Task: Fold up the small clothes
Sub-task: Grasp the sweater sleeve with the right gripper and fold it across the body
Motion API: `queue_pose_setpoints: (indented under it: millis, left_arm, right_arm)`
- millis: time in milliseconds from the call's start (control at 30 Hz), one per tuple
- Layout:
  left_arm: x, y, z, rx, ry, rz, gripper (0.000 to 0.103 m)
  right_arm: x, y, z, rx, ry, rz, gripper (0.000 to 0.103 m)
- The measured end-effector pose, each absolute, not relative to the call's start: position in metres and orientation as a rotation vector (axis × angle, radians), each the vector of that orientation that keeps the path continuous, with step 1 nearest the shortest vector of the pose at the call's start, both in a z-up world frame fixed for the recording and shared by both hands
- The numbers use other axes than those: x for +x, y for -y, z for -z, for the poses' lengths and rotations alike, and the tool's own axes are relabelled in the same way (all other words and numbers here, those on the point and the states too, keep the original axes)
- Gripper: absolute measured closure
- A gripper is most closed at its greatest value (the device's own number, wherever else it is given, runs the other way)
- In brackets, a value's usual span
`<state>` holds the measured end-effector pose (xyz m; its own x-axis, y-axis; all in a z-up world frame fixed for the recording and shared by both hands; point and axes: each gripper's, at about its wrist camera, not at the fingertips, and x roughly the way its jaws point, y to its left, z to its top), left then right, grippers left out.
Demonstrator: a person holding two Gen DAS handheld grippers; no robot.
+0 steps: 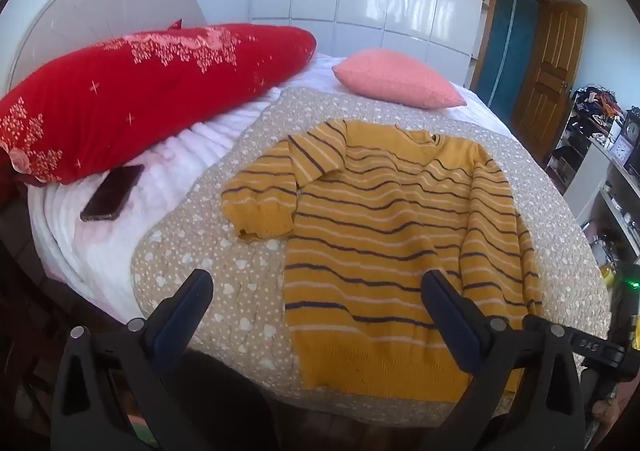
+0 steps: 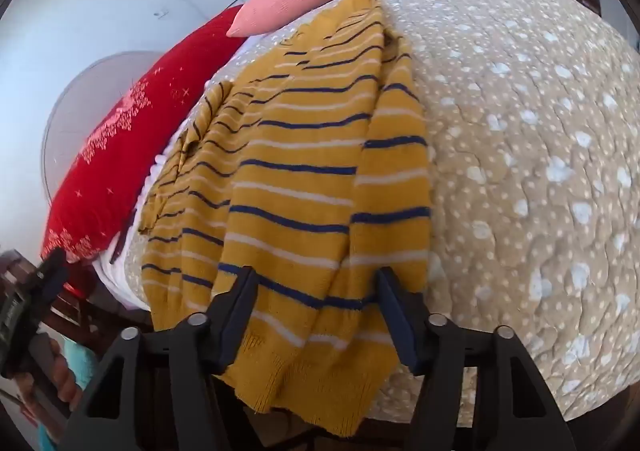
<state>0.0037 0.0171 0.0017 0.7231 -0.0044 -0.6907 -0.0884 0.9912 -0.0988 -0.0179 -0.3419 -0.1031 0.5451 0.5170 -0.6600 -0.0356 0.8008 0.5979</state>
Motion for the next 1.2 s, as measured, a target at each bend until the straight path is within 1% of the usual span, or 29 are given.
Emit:
queue_pose_setpoints:
  millis: [100,167,267,300,400,533,600,633,667,733,833,933,1000,1067,1100,1133,1200]
  left_arm:
    - [0.004,-0.018,0.0,-0.148,-0.772,-0.032,0.0]
    - [0.004,-0.017,-0.001,-0.143,-0.772,-0.029,0.0]
    - [0.001,-0.016,0.008,-0.149,-0.783,-0.025,0.0]
    - [0.0,-0.017,0.009,-0.149,-0.785,-0.025,0.0]
    - [0.002,-0.017,0.009,-0.146,-0.785,-0.03,0.0]
    - [0.004,-0.017,0.011,-0.168,-0.804,-0.025,0.0]
    - [0.004,-0.014,0.012,-0.167,-0.807,-0.013,0.0]
    - [0.004,-0.013,0.012,-0.158,-0.807,-0.013,0.0]
    - [0.003,-0.012,0.01,-0.147,-0.804,-0.016,0.0]
    - [0.003,-0.013,0.008,-0.126,-0.789,-0.029,0.0]
    - [0.005,-0.02,0.004,-0.13,-0.78,-0.055,0.0]
    - [0.007,-0.03,0.001,-0.142,-0.768,-0.09,0.0]
    - [0.009,-0.037,0.002,-0.148,-0.76,-0.105,0.0]
    - [0.011,-0.045,0.003,-0.145,-0.772,-0.13,0.0]
    - [0.011,-0.047,0.004,-0.146,-0.784,-0.14,0.0]
    - [0.012,-0.052,0.006,-0.154,-0.791,-0.153,0.0]
    - [0.012,-0.057,0.008,-0.163,-0.801,-0.168,0.0]
  right_arm:
    - [-0.034,0.334,0.074,0.504,-0.872,-0.348,0.04]
    - [-0.032,0.325,0.065,0.475,-0.873,-0.392,0.04]
    - [-0.025,0.314,0.073,0.433,-0.974,-0.363,0.04]
    - [-0.024,0.315,0.079,0.412,-0.982,-0.318,0.041]
    - [-0.021,0.326,0.091,0.472,-1.022,-0.306,0.044]
    - [-0.012,0.32,0.086,0.438,-1.022,-0.314,0.044]
    - [-0.008,0.314,0.084,0.435,-0.991,-0.317,0.058]
    - [-0.004,0.311,0.085,0.431,-0.981,-0.314,0.083]
    - [-0.001,0.311,0.085,0.43,-0.976,-0.31,0.097]
    - [0.0,0.315,0.083,0.451,-0.982,-0.309,0.098]
    - [-0.005,0.329,0.065,0.463,-0.935,-0.307,0.098]
    - [-0.012,0.366,0.04,0.46,-0.87,-0.197,0.099]
    - [-0.011,0.395,0.034,0.433,-0.852,-0.086,0.099]
    - [-0.007,0.427,0.035,0.373,-0.859,0.094,0.099]
    - [-0.002,0.439,0.039,0.334,-0.878,0.191,0.098]
    - [0.003,0.451,0.047,0.289,-0.901,0.275,0.095]
    - [0.007,0.466,0.058,0.263,-0.951,0.366,0.095]
